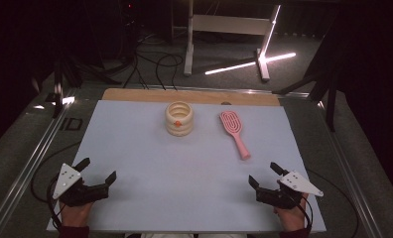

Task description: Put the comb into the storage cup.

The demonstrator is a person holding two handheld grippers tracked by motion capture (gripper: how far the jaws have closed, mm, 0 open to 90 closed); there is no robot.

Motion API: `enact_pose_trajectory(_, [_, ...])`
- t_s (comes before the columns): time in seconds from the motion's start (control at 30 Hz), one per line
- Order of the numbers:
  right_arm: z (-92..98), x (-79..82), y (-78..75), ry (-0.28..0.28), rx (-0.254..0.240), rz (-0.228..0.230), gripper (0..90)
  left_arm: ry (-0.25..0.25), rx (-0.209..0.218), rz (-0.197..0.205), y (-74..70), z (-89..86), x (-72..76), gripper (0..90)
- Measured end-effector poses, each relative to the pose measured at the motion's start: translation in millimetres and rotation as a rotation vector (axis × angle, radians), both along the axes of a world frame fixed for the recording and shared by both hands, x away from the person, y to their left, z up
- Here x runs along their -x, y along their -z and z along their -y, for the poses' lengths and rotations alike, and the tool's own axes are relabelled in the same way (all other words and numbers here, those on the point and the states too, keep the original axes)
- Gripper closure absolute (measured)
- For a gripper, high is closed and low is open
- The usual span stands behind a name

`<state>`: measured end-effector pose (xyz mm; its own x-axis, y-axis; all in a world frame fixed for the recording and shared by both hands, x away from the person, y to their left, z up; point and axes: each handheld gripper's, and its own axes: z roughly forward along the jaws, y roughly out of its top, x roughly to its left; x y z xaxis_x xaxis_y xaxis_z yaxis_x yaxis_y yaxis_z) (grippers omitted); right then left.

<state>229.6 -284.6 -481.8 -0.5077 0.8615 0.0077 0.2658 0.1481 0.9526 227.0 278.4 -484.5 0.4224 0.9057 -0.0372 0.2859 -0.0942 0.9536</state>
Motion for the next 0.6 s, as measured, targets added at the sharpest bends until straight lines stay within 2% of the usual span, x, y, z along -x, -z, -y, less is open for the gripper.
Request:
enact_pose_trajectory(0.17, [-2.1, 0.0, 2.0, -0.018, 0.004, 0.035, 10.0, -0.001, 0.005, -0.005, 0.7, -1.0, -0.7, 0.0])
enact_pose_trajectory(0.23, [-3.1, -0.2, 1.9, -0.028, -0.002, 0.032, 12.2, 0.002, -0.002, -0.008, 0.9, 0.0, -0.8, 0.0])
enact_pose_trajectory(0.3, [-4.9, -0.6, 0.9, -0.026, 0.0, 0.019, 13.1, 0.004, -0.003, -0.01, 1.2, 0.9, -0.7, 0.0])
enact_pose_trajectory(0.6, [-11.7, -3.1, -5.4, -0.034, -0.006, -0.098, 12.3, 0.007, -0.006, -0.014, 1.7, 1.3, -0.8, 0.0])
